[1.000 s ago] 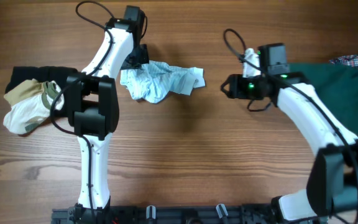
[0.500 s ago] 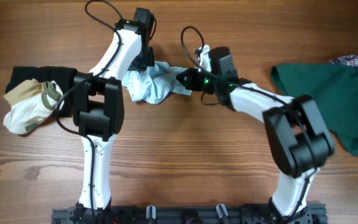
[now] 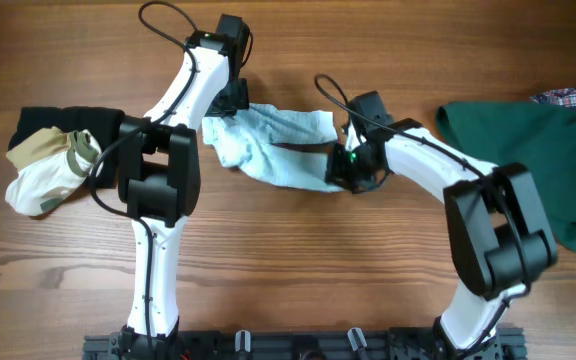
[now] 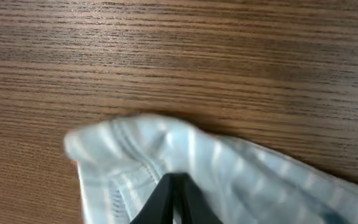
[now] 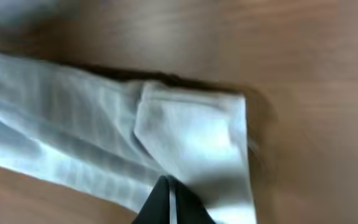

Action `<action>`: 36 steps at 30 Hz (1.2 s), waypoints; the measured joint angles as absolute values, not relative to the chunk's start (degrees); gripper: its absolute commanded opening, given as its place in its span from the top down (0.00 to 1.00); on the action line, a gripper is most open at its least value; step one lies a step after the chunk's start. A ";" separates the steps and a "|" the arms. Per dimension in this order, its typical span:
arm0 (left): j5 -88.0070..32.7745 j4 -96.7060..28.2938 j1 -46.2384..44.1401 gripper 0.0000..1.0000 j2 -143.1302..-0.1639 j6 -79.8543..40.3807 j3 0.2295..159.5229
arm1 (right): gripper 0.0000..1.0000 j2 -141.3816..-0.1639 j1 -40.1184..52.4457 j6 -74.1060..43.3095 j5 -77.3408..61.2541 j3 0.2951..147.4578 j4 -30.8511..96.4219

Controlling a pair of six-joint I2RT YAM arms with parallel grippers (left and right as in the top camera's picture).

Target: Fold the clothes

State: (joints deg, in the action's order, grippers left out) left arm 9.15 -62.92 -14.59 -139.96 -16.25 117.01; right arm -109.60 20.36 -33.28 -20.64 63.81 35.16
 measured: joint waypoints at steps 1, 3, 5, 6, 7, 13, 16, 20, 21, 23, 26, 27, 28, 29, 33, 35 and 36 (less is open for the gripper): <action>9.17 -62.96 -14.52 0.85 -139.96 -16.27 117.01 | 0.94 -108.66 20.36 -32.25 -18.41 63.55 36.97; 9.10 -62.96 -14.44 0.79 -139.94 -16.21 117.01 | 0.93 -107.50 20.36 -30.83 -15.79 63.48 37.74; 9.17 -63.07 -14.24 0.69 -139.90 -16.21 117.01 | 0.83 -106.10 20.36 -29.34 -13.82 63.46 39.24; 9.19 -63.22 -14.09 0.64 -139.81 -16.19 117.01 | 0.77 -105.23 20.36 -28.34 -13.04 63.46 39.40; 9.17 -63.46 -13.91 0.60 -139.68 -15.99 117.01 | 0.67 -104.44 20.36 -26.96 -12.71 63.44 38.89; 7.66 -70.02 -13.93 0.42 -136.31 -15.88 116.51 | 0.54 -99.55 20.36 -20.45 -13.56 63.42 35.31; 5.63 -74.63 -13.96 0.53 -129.56 -16.47 116.51 | 0.53 -97.56 20.36 -19.59 -13.98 63.42 34.54; 1.91 -81.76 -13.98 0.72 -125.16 -16.95 116.62 | 0.49 -97.38 20.36 -19.62 -14.13 63.42 34.52; 1.13 -82.26 -14.00 0.70 -125.12 -17.34 116.27 | 0.48 -97.38 20.36 -19.64 -14.13 63.42 34.52; 0.34 -81.67 -14.26 0.70 -125.12 -17.50 113.78 | 0.48 -97.38 20.36 -20.01 -14.13 63.42 34.52; -0.89 -77.67 -15.51 0.69 -125.36 -17.54 105.30 | 0.54 -97.38 20.36 -20.84 -14.13 63.40 33.87; -1.26 -74.83 -16.10 0.68 -125.36 -17.56 102.50 | 0.55 -97.41 20.36 -21.12 -14.15 63.40 33.32; -1.50 -71.31 -16.82 0.68 -125.38 -17.58 99.37 | 0.55 -97.47 20.36 -21.23 -14.37 63.40 32.75; -1.67 -69.91 -17.23 0.67 -125.54 -17.63 97.95 | 0.55 -97.60 20.36 -21.21 -14.55 63.40 32.45; -1.89 -63.48 -18.76 0.69 -125.58 -17.76 92.99 | 0.56 -99.46 20.36 -21.19 -14.57 63.40 31.77; -2.17 -62.61 -18.76 0.86 -125.43 -17.78 92.20 | 0.56 -100.36 20.36 -21.21 -14.57 63.37 31.77; -2.63 -62.04 -18.74 0.96 -125.16 -18.15 91.66 | 0.55 -100.57 20.36 -21.19 -14.57 63.35 31.77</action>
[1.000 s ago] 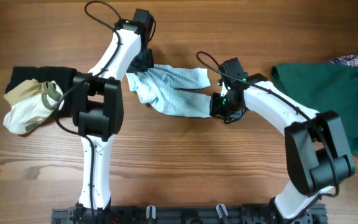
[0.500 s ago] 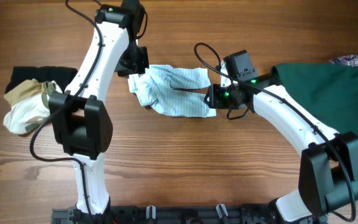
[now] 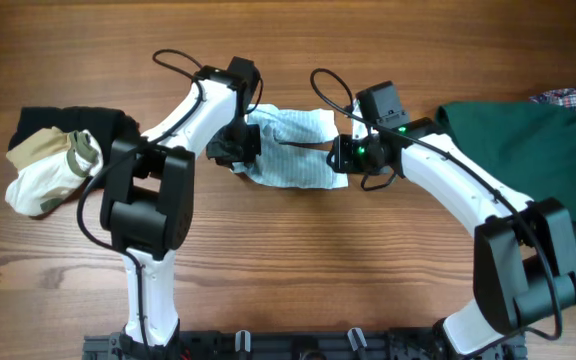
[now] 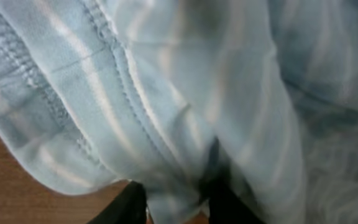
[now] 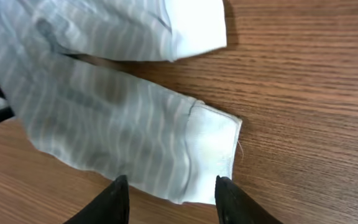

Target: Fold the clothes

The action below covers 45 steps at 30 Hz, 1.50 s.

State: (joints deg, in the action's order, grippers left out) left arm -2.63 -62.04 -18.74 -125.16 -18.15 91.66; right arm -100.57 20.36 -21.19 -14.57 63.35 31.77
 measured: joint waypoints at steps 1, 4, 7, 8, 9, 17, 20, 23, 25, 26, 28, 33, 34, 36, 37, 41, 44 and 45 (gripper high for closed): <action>-2.90 -61.60 -18.74 0.96 -124.90 -17.85 91.20 | 0.56 -100.62 20.36 -21.19 -14.59 63.35 31.75; -2.85 -63.22 -18.81 0.96 -124.73 -18.15 90.98 | 0.55 -100.62 20.36 -21.19 -14.59 63.35 31.53; -2.04 -67.81 -18.81 0.96 -124.70 -18.15 90.04 | 0.55 -100.62 20.36 -21.19 -14.57 63.35 30.37; -1.78 -69.41 -18.81 0.96 -124.66 -18.15 89.69 | 0.55 -100.64 20.36 -21.37 -14.55 63.35 30.17; -1.56 -70.70 -18.81 0.96 -124.57 -18.15 89.36 | 0.55 -100.64 20.36 -21.47 -14.52 63.35 30.04; 0.89 -76.71 -18.68 0.96 -120.79 -18.15 88.82 | 0.79 -101.82 20.36 -21.85 -16.01 63.18 22.61; 1.04 -76.77 -18.68 0.96 -120.79 -18.15 88.79 | 0.84 -103.66 20.36 -23.44 -17.63 63.16 15.53; 1.10 -76.71 -18.70 0.96 -120.79 -18.15 88.79 | 0.90 -108.22 20.36 -27.42 -19.64 63.13 8.40; 1.23 -76.44 -18.68 0.96 -120.79 -18.15 88.79 | 0.91 -112.95 20.36 -30.98 -22.87 63.16 1.63; 1.23 -76.31 -18.68 0.96 -120.79 -18.15 88.79 | 0.91 -115.28 20.43 -32.80 -24.60 63.09 -1.52; 1.23 -76.09 -18.68 0.96 -120.79 -18.15 88.79 | 0.93 -118.89 20.58 -35.09 -26.98 63.07 -5.61; 2.15 -78.72 -18.68 0.96 -120.79 -18.15 88.79 | 0.96 -119.70 20.10 -37.28 -27.92 63.57 -4.49; 2.76 -79.46 -18.63 0.96 -120.79 -18.13 88.79 | 0.96 -119.68 19.88 -37.43 -27.97 63.88 -3.64; 4.10 -80.40 -18.61 0.96 -120.79 -18.15 88.79 | 0.96 -119.68 19.14 -37.71 -28.49 64.14 -2.70; 4.64 -80.66 -18.59 0.96 -120.79 -18.13 88.79 | 0.96 -119.68 18.68 -37.71 -28.62 64.16 -2.42; 6.15 -81.28 -17.98 0.94 -120.79 -18.13 88.79 | 0.96 -119.68 15.40 -37.78 -29.61 64.23 -1.67; 6.20 -81.47 -16.86 0.89 -120.79 -18.15 88.79 | 0.96 -119.66 13.78 -37.91 -30.06 64.29 -1.06; 6.20 -81.47 -16.56 0.83 -120.79 -18.15 88.79 | 0.95 -119.63 13.41 -37.91 -30.24 64.29 -0.91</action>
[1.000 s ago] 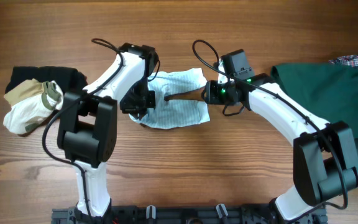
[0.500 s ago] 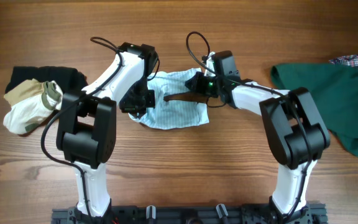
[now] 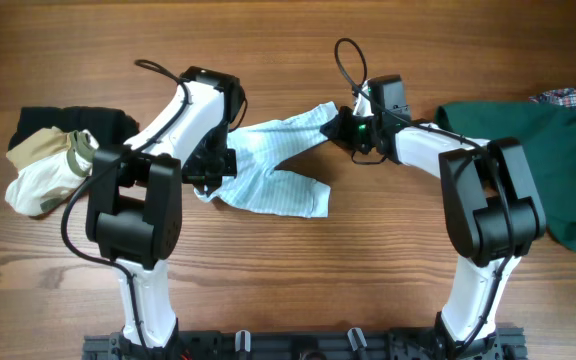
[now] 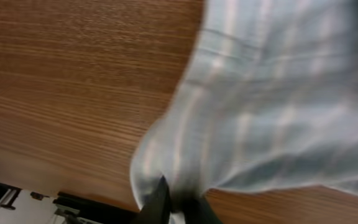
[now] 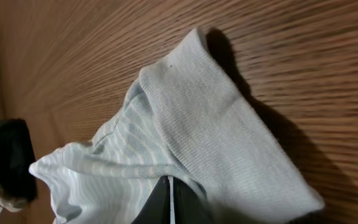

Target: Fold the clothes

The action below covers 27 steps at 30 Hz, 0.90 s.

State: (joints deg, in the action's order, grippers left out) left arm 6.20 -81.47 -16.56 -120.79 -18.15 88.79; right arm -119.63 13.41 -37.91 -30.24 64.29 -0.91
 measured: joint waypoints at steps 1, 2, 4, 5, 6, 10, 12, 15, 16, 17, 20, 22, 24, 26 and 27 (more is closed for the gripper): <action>6.22 -81.47 -16.27 0.77 -120.79 -18.11 88.79 | 0.95 -119.63 13.28 -37.91 -30.28 64.29 -0.89; 6.20 -81.47 -16.10 0.75 -120.79 -18.28 88.79 | 0.94 -119.63 13.28 -37.71 -30.44 64.29 -0.93; 6.22 -81.56 -16.05 0.66 -120.79 -18.20 88.79 | 0.85 -119.63 13.19 -37.17 -30.87 64.29 -1.13; 6.22 -81.65 -16.05 0.63 -120.79 -18.31 88.79 | 0.78 -119.63 13.13 -36.64 -31.33 64.29 -1.23; 6.28 -81.67 -16.05 0.60 -120.79 -18.15 88.79 | 0.67 -119.63 13.04 -36.03 -31.94 64.36 -1.26; 8.60 -82.61 -15.99 0.76 -120.79 -18.41 88.79 | 0.53 -118.45 12.56 -31.00 -34.09 67.24 6.74; 9.65 -82.11 -15.49 0.80 -120.77 -18.28 88.79 | 0.52 -116.73 12.14 -28.05 -32.86 68.38 15.64; 9.52 -78.63 -13.50 0.82 -120.57 -18.17 88.75 | 0.52 -114.24 11.40 -24.01 -31.22 68.49 24.49; 9.28 -77.19 -12.67 0.81 -120.29 -18.17 88.73 | 0.52 -112.95 11.29 -22.81 -30.55 68.49 26.81; 8.99 -75.68 -11.86 0.81 -119.85 -18.17 88.68 | 0.52 -111.66 11.29 -21.93 -29.91 68.49 28.75; 7.42 -69.91 -9.91 0.77 -117.56 -18.09 88.58 | 0.49 -106.34 11.31 -19.35 -28.84 68.51 32.73; 4.49 -64.20 -9.37 0.77 -115.98 -16.80 88.60 | 0.48 -103.24 11.31 -18.06 -28.45 68.51 35.29; 0.67 -59.57 -9.47 0.78 -115.24 -14.79 88.66 | 0.48 -100.99 11.31 -17.37 -28.25 68.66 38.35; -2.70 -54.92 -10.04 0.80 -115.20 -12.71 88.66 | 0.49 -99.77 11.29 -16.64 -28.12 68.84 43.27; -3.95 -53.21 -10.50 0.82 -115.24 -11.94 88.66 | 0.50 -99.63 11.31 -16.34 -28.05 68.82 45.54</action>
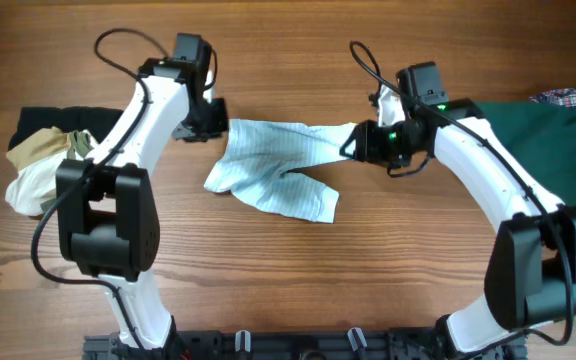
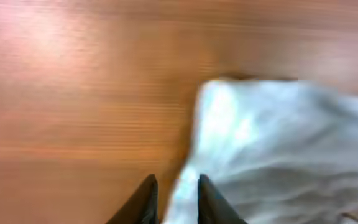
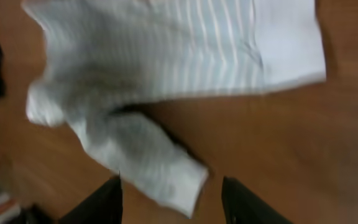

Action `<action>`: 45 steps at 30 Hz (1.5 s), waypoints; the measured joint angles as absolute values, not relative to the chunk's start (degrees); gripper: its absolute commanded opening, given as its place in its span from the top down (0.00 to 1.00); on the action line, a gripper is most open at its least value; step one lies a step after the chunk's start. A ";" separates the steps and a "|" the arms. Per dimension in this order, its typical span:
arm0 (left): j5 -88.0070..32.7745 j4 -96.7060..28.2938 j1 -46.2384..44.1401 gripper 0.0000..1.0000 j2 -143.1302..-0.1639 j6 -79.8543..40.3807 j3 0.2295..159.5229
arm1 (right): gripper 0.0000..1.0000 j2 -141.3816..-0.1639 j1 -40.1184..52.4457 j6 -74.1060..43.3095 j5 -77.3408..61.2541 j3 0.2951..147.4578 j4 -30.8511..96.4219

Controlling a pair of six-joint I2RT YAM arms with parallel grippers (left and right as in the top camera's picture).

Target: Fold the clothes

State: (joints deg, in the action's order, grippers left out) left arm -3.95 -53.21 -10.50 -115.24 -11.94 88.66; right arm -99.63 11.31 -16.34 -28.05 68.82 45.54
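Observation:
A pale blue striped garment lies spread on the wooden table between the two arms, one leg folded down toward the front. In the left wrist view the garment is blurred. My left gripper is at its upper left corner; its fingers stand a little apart, with the cloth's edge under the gap, so the left gripper is open. My right gripper sits just off the right cuff. The right gripper is wide open above the garment, holding nothing.
A pile of black, beige and white clothes sits at the left edge. A dark green garment and a bit of plaid cloth lie at the right. Arm cables loop over the back of the table.
Both grippers were shut on the garment and are now open. The left gripper is now at the upper left corner instead of the lower left. The garment lies flatter and wider.
At first both grippers held the bunched garment by its ends. Then both were open over it, folded small. Then they were shut on it again, the left at the lower left and the right at the far cuff. Now it lies spread and let go.

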 measured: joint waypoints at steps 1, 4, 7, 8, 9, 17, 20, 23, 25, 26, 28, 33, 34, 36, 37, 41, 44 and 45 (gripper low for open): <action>-4.84 -51.79 -10.98 0.82 -115.26 -11.11 88.66 | 0.51 -99.63 11.35 -16.08 -28.01 68.71 46.68; -6.61 -47.13 -12.58 0.86 -115.81 -8.56 88.66 | 0.61 -99.63 12.38 -14.24 -27.86 67.55 49.21; -7.73 -43.11 -13.58 0.89 -117.84 -6.22 88.66 | 0.70 -99.63 15.16 -12.08 -27.62 66.17 49.21; -8.10 -42.26 -13.69 0.89 -118.76 -5.74 88.66 | 0.71 -99.63 16.60 -11.35 -27.33 65.78 49.23; -8.36 -41.34 -13.72 0.89 -119.72 -5.26 88.66 | 0.72 -99.63 17.85 -10.87 -26.92 65.58 49.10; -9.37 -40.14 -13.67 0.91 -124.68 -4.10 88.99 | 0.88 -99.63 22.85 -11.20 -22.33 63.33 42.61; -9.54 -39.59 -13.67 0.91 -124.73 -4.08 88.99 | 0.88 -99.70 22.85 -11.81 -20.38 60.40 36.67; -9.58 -39.22 -13.67 0.91 -124.81 -4.08 88.99 | 0.89 -100.33 22.85 -12.38 -19.70 57.36 32.29; -9.58 -39.16 -13.67 0.91 -124.81 -4.08 88.99 | 0.89 -100.97 22.85 -12.36 -20.10 55.46 29.87; -9.56 -39.16 -13.67 0.90 -124.81 -4.10 88.99 | 0.89 -101.19 22.85 -12.03 -21.02 54.74 29.17; -9.61 -39.16 -13.67 0.90 -124.81 -4.08 88.99 | 0.89 -101.32 22.85 -11.35 -22.35 54.22 28.95; -9.78 -39.16 -13.67 0.90 -124.81 -4.08 88.99 | 0.92 -101.32 22.85 -10.17 -24.67 54.08 28.36; -9.78 -39.13 -13.67 0.90 -124.81 -4.08 88.99 | 0.91 -101.32 22.85 -10.11 -25.39 54.08 28.34; -9.78 -39.16 -13.67 0.89 -124.81 -4.08 88.99 | 0.90 -101.32 22.85 -8.97 -27.51 54.08 28.08; -9.78 -39.13 -13.67 0.89 -124.81 -4.10 88.99 | 0.90 -101.32 22.85 -7.97 -29.04 54.08 27.94; -9.78 -39.00 -13.67 0.89 -124.81 -4.08 88.99 | 0.89 -101.32 23.55 -5.87 -31.53 54.08 27.62; -9.85 -38.30 -13.67 0.91 -124.88 -4.10 88.99 | 0.89 -101.67 24.62 -6.83 -29.21 54.08 26.41; -9.96 -38.26 -13.67 0.91 -124.90 -4.10 88.99 | 0.89 -102.21 24.93 -7.68 -27.64 54.08 26.02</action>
